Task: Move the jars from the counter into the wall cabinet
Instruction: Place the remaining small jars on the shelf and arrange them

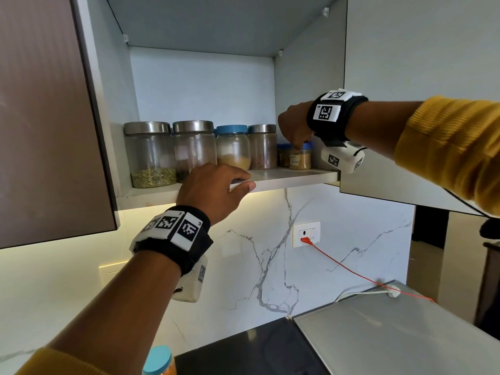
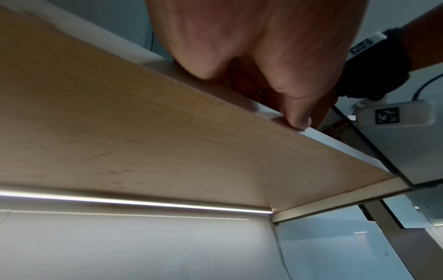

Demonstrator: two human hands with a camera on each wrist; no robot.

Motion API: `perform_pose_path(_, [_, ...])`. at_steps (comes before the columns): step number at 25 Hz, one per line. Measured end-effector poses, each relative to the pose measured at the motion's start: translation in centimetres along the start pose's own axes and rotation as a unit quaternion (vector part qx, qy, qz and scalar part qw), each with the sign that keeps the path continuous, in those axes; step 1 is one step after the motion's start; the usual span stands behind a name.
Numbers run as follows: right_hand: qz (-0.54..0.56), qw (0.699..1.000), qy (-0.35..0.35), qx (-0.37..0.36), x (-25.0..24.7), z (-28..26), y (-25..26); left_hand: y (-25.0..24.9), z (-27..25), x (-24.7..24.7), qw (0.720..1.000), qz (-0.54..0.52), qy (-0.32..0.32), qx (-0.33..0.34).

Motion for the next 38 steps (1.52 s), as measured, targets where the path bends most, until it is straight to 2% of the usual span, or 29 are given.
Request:
perform_pose_path(5, [-0.057, 0.998, 0.011, -0.004, 0.3, -0.1, 0.4, 0.2, 0.1, 0.2, 1.0, -0.002, 0.001, -0.006])
perform_pose_path(12, [-0.047, 0.998, 0.019, 0.027, 0.2, -0.3, -0.3, 0.4, 0.1, 0.4, 1.0, -0.004, 0.002, -0.011])
perform_pose_path(20, [0.018, 0.999, -0.003, 0.033, 0.6, 0.2, -0.5, 0.1, 0.1, 0.0, 1.0, -0.015, 0.0, -0.005])
perform_pose_path(25, [0.051, 0.998, -0.032, -0.011, 0.0, 0.0, 0.2, -0.1, 0.0, -0.2, 1.0, -0.013, -0.001, -0.003])
perform_pose_path(29, [0.038, 0.997, 0.026, -0.063, 1.9, -0.5, 1.5, -0.1, 0.0, -0.2, 1.0, -0.013, -0.002, -0.001])
perform_pose_path(33, [0.082, 0.994, 0.047, -0.06, 2.8, -0.7, 1.8, 0.0, 0.1, -0.1, 1.0, -0.017, -0.005, 0.001])
perform_pose_path(38, [0.065, 0.996, 0.05, -0.044, 4.1, 0.0, 2.2, 0.1, 0.0, 0.0, 1.0, -0.019, -0.003, 0.0])
Point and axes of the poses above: each hand's wrist, its own z-axis towards the middle knuckle, its own x-axis out of the palm, y = z × x, the point moved 9 cm from there along z, towards the middle knuckle, and after that the axes turned 12 degrees about -y, right-handed, at the moved point
